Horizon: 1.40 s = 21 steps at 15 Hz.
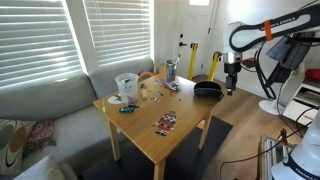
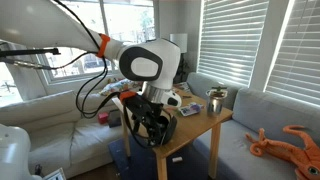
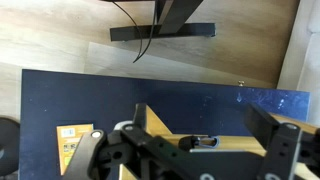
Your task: Pick up the glasses pouch and put it in the clear frost cold cup
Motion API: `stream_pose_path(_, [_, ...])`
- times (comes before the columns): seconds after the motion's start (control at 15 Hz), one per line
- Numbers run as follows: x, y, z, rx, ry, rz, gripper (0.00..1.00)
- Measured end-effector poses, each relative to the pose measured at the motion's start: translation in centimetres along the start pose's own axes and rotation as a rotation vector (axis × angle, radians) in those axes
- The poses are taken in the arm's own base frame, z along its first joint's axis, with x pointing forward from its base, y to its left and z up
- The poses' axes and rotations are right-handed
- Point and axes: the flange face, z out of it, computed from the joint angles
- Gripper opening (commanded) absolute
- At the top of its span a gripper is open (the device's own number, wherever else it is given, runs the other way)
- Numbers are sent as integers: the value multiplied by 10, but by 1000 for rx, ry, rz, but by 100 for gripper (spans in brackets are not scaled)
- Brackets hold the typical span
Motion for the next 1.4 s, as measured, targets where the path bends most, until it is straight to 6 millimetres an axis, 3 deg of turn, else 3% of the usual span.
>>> stream_pose_path(0.4, [3, -4, -5, -14, 31, 20, 100])
stream_pose_path(0.73, [12, -62, -61, -196, 199, -33, 100])
stream_pose_path(0.87, [20, -83, -71, -302, 210, -92, 100])
stream_pose_path(1.07, [44, -99, -64, -405, 198, -176, 100])
stream_pose_path(1.27, [64, -103, -52, -423, 163, -202, 100])
stream_pose_path(1.4, [73, -104, -44, -422, 140, -214, 95])
